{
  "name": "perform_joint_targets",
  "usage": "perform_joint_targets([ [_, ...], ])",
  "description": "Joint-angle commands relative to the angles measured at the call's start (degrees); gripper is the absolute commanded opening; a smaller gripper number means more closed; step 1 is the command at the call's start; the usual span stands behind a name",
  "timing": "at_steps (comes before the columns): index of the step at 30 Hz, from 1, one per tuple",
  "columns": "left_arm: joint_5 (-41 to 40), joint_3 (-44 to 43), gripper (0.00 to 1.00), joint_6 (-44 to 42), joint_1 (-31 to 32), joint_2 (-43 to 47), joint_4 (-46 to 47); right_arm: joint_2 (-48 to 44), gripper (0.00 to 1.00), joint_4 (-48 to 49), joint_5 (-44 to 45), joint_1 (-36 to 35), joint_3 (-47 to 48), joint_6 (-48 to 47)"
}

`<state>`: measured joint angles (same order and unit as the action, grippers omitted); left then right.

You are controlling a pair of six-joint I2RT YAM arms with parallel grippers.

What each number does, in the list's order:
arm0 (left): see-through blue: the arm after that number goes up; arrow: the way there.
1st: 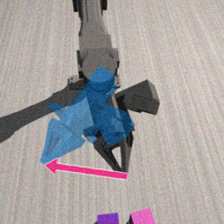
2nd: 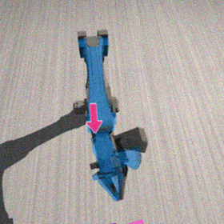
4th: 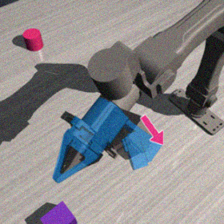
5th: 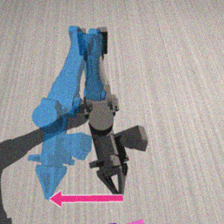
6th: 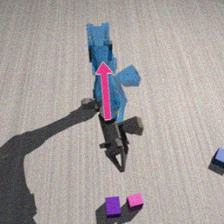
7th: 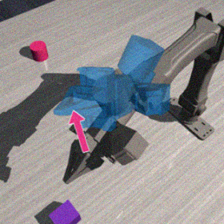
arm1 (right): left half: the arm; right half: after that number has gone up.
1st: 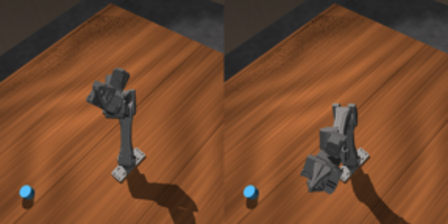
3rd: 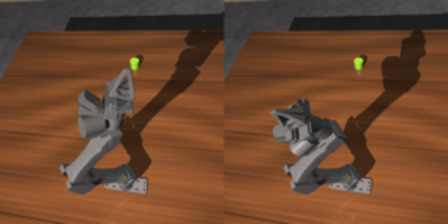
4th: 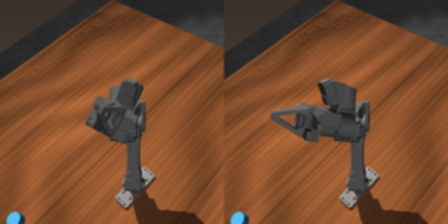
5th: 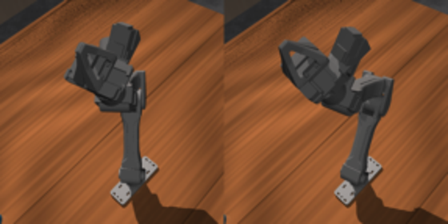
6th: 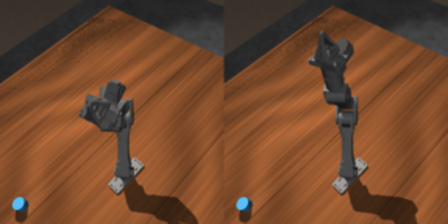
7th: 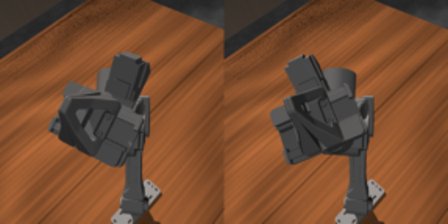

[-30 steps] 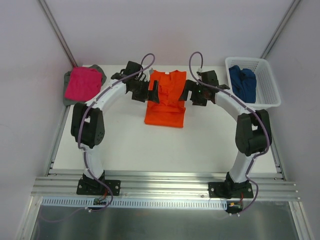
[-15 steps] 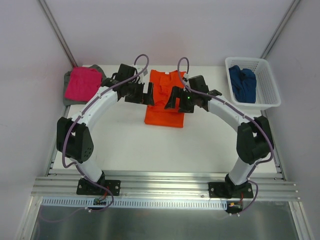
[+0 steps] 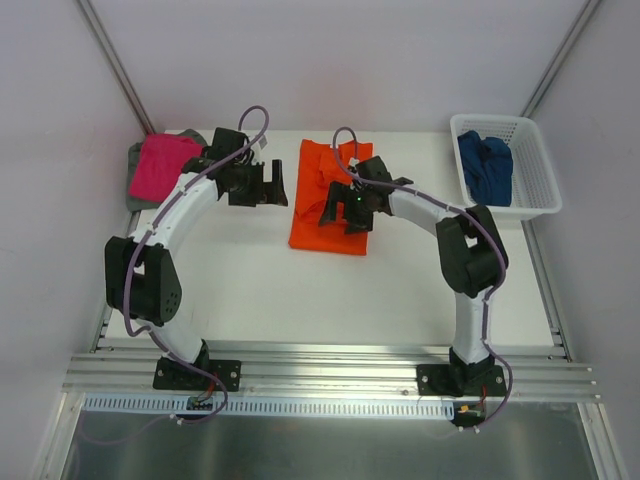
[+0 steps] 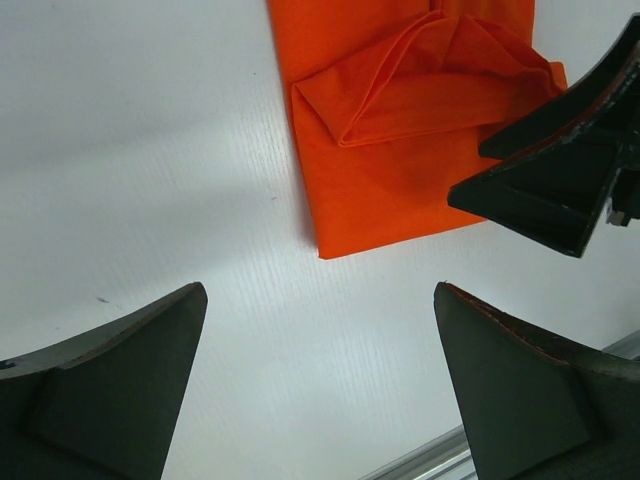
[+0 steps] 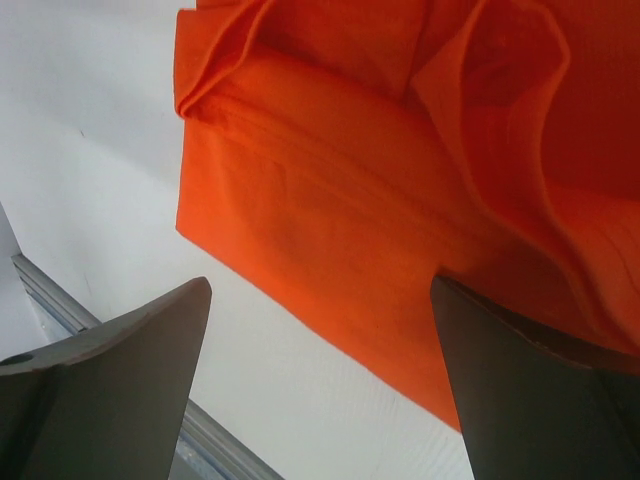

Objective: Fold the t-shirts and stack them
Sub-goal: Fold the tshirt

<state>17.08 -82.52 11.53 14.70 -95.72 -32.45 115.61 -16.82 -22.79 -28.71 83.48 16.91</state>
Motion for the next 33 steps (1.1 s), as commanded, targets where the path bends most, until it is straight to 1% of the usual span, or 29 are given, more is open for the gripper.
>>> perform_joint_targets([
  [1, 1.64, 1.13, 0.99, 1.65, -0.81, 3.26, -0.16, 2.33, 0.97, 0.74, 0.28, -0.38, 5.18, -0.47],
  [7, 2.08, 2.71, 0.99, 2.18, -1.25, 3.7, 0.19, 5.76, 0.97, -0.23, 1.25, -0.21, 10.64, -0.56],
  [14, 1.82, 2.01, 0.99, 1.92, -1.52, 4.05, 0.54, 7.61, 0.97, -0.58, 4.49, 1.02, 18.01, -1.88],
  [21, 1.64, 3.15, 0.99, 1.65, -1.6, 5.37, 0.54, 7.35, 0.97, 0.38, 7.14, 2.34, 22.16, -3.81],
  [24, 1.73, 3.16, 0.99, 1.57, -1.6, 5.37, 0.54, 6.3, 0.97, -0.06, 7.14, 2.6, 21.46, -3.9],
  [33, 2.78, 1.84, 0.99, 1.13, -1.6, 5.28, 0.63, 0.32, 0.97, -0.41, 4.42, 1.64, 13.2, -2.93],
])
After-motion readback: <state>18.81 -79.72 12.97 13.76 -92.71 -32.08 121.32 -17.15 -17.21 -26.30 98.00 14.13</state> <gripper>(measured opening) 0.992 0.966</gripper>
